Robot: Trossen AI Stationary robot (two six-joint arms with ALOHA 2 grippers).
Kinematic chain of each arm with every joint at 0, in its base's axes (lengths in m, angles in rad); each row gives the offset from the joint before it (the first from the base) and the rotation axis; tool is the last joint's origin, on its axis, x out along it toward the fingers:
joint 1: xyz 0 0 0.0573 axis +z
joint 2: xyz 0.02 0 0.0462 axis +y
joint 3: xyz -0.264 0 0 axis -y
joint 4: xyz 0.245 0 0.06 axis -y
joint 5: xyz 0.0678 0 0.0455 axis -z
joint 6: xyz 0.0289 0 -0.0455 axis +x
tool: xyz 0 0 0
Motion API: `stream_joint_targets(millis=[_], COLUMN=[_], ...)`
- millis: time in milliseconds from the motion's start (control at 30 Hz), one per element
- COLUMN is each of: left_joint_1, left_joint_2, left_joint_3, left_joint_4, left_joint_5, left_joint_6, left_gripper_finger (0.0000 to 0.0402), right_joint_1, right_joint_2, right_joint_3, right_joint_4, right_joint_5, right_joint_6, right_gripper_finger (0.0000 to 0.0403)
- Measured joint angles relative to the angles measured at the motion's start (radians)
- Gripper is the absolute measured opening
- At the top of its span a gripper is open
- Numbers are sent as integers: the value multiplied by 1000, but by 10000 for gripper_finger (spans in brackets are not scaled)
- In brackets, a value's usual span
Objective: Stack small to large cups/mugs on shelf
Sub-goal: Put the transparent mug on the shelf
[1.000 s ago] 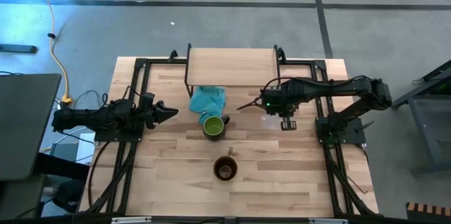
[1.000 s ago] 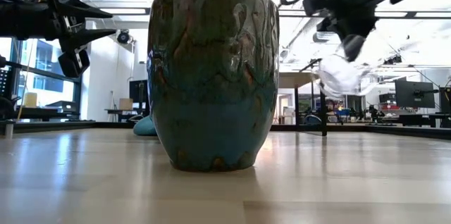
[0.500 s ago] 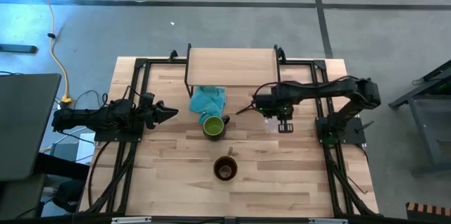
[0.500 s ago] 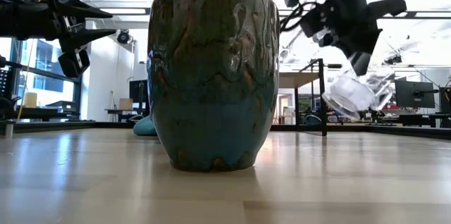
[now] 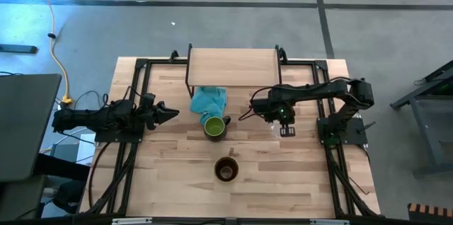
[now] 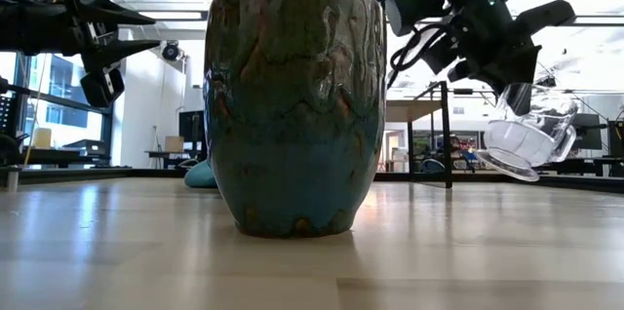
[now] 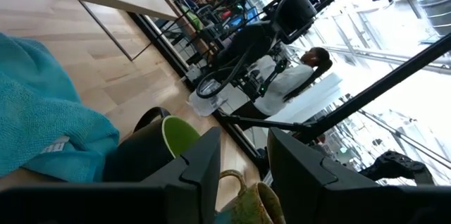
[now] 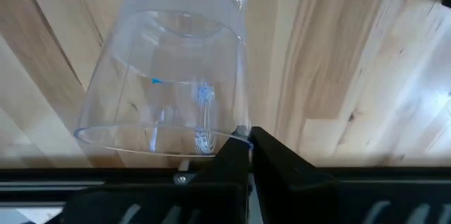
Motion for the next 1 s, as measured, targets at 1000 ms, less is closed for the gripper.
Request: stream_joint_targets(millis=[1000], left_joint_1=[0], left_joint_2=[0], left_joint_3=[0], left_joint_4=[0], left_joint_5=[1], left_joint_6=[0], left_gripper_finger=[106], right_joint_1=[0], right_joint_2=[19], right_joint_3=[0], right_joint_4=[-6], right_joint_5=[-39], right_joint_6=[19], right_gripper_finger=[0])
